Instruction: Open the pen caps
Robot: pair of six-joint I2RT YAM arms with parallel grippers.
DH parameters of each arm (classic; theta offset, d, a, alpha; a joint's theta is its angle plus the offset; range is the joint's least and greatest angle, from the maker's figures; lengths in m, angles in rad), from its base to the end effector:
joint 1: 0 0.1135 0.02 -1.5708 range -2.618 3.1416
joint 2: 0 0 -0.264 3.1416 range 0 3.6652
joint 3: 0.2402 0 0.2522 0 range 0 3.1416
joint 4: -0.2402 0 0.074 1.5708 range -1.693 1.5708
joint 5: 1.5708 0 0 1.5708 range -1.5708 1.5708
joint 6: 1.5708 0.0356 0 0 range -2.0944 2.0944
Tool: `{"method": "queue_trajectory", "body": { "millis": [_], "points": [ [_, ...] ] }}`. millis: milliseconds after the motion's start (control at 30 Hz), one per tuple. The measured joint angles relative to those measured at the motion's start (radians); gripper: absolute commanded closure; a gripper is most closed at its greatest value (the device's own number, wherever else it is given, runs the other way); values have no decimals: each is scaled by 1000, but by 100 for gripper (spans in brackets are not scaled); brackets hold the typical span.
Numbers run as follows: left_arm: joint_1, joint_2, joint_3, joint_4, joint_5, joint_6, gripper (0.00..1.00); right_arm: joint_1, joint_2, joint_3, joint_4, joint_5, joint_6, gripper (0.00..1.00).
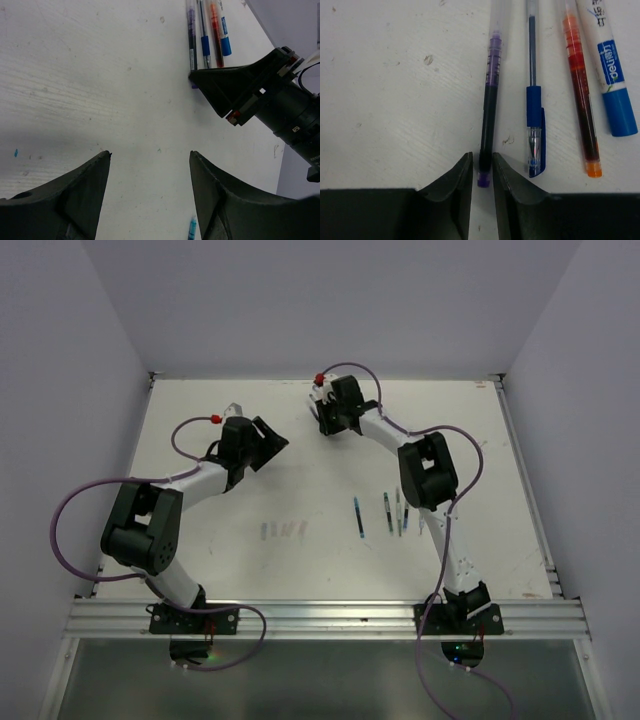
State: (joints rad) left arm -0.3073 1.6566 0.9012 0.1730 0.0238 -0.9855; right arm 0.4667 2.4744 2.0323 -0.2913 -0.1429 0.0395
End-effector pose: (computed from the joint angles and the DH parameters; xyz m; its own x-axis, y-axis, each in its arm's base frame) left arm 0.3368 -0.1078 0.1920 -0.5575 -0.6973 -0.4505 -0.2595 0.6618 -0.7034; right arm 0.4939 0.2545 0.1532 -0.6187 -0.2679 -0.7386 -0.5158 0.8476 0.1246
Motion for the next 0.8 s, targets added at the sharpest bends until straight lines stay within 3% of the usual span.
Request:
{"method": "queue_trajectory", "body": {
  "millis": [33,200,400,800],
  "points": [
    [0,0,0,0,0,0,33,0,10,19,-9,2,-5,88],
    [6,0,0,2,3,0,33,0,40,77,-43,2,-26,98],
    [18,0,0,3,3,0,33,2,23,28,6,-22,-65,100],
    [29,-13,-51,7,2,-1,35,48,-339,-515,152,-89,18,100]
  ]
}}
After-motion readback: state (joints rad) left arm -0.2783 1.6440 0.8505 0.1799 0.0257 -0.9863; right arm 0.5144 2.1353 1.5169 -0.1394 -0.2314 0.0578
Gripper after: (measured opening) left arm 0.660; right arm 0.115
